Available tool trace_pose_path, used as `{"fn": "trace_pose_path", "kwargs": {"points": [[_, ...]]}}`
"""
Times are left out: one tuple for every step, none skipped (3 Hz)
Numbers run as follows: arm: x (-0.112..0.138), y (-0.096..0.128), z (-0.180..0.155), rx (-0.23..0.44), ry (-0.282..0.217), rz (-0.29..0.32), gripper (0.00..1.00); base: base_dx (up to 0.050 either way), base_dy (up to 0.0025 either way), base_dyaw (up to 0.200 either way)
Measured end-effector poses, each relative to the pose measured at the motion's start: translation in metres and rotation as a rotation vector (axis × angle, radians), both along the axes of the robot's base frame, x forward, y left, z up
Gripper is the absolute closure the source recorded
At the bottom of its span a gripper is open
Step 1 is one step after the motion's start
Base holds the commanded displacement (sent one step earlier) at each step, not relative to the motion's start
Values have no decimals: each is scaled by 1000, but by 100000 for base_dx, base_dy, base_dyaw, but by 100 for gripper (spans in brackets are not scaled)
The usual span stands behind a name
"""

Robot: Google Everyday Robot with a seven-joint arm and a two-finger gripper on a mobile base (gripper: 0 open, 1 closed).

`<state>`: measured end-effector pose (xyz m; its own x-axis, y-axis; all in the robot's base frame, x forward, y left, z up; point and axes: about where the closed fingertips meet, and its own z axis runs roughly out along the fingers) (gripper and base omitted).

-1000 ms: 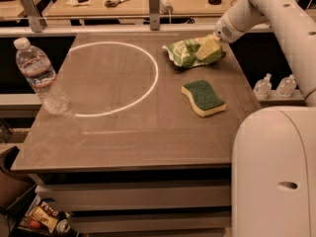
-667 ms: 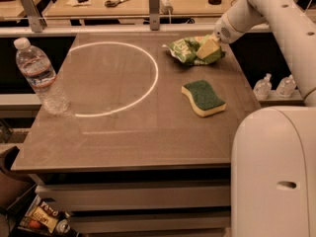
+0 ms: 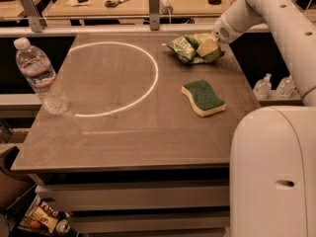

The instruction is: Move green jalapeno chip bag near water bottle

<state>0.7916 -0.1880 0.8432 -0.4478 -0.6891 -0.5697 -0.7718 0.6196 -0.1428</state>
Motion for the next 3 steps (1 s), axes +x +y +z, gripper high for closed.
{"fn": "trace_pose_path", "kwargs": {"points": [[0, 0, 1, 0, 0, 0, 100, 0, 0, 0], [0, 0, 1, 0, 0, 0, 100, 0, 0, 0], [0, 0, 2, 0, 0, 0, 100, 0, 0, 0]]}}
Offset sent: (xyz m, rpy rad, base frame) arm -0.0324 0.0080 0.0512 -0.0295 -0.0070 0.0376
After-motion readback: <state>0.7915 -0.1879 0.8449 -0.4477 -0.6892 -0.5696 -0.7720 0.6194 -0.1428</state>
